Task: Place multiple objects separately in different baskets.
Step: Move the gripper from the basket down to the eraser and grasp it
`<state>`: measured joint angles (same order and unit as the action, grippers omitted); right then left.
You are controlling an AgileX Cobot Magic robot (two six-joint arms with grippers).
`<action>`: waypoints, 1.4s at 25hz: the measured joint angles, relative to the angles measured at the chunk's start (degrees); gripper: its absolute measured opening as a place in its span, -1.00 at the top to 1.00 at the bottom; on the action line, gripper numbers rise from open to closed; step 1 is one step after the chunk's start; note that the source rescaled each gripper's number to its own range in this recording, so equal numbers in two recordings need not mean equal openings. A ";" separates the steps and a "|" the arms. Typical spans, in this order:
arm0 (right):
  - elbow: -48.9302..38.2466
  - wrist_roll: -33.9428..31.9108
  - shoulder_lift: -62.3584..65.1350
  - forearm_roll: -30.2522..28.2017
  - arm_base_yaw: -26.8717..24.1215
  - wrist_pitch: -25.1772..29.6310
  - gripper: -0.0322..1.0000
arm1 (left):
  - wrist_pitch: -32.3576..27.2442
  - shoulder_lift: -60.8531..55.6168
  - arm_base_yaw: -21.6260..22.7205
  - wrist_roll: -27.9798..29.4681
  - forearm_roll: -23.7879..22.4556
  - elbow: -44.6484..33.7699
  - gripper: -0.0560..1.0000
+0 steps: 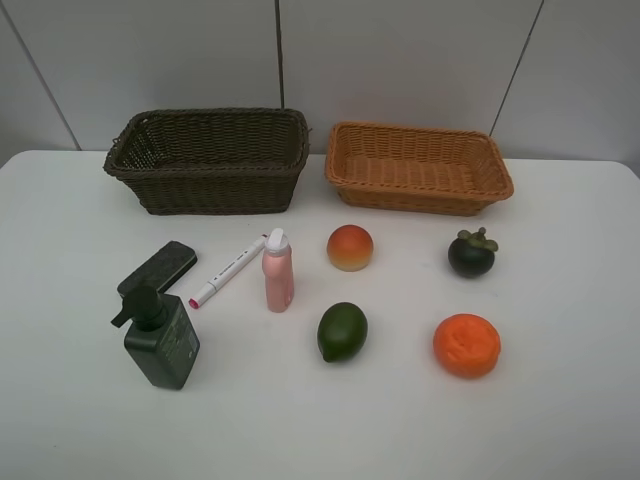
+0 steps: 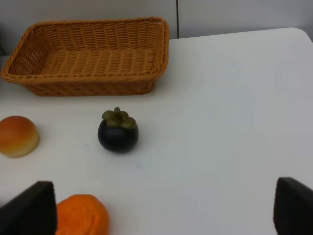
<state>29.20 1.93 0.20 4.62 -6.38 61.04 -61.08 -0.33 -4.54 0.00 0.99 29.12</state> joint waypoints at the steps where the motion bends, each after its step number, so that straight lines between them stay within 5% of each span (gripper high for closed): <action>1: 0.00 0.00 0.00 0.00 0.06 0.00 -0.89 | 0.00 0.00 0.00 0.00 0.00 0.00 -1.00; 18: 0.00 0.00 0.00 0.00 1.47 0.00 -0.89 | -0.07 2.88 0.00 0.00 0.00 0.00 -1.00; 35: 0.00 0.00 0.00 0.00 1.47 0.00 -0.89 | 3.17 57.33 0.00 -2.00 2.51 16.76 -1.00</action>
<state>29.20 1.93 0.20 4.62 -4.91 61.04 -57.91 57.00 -4.54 -2.00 3.49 45.88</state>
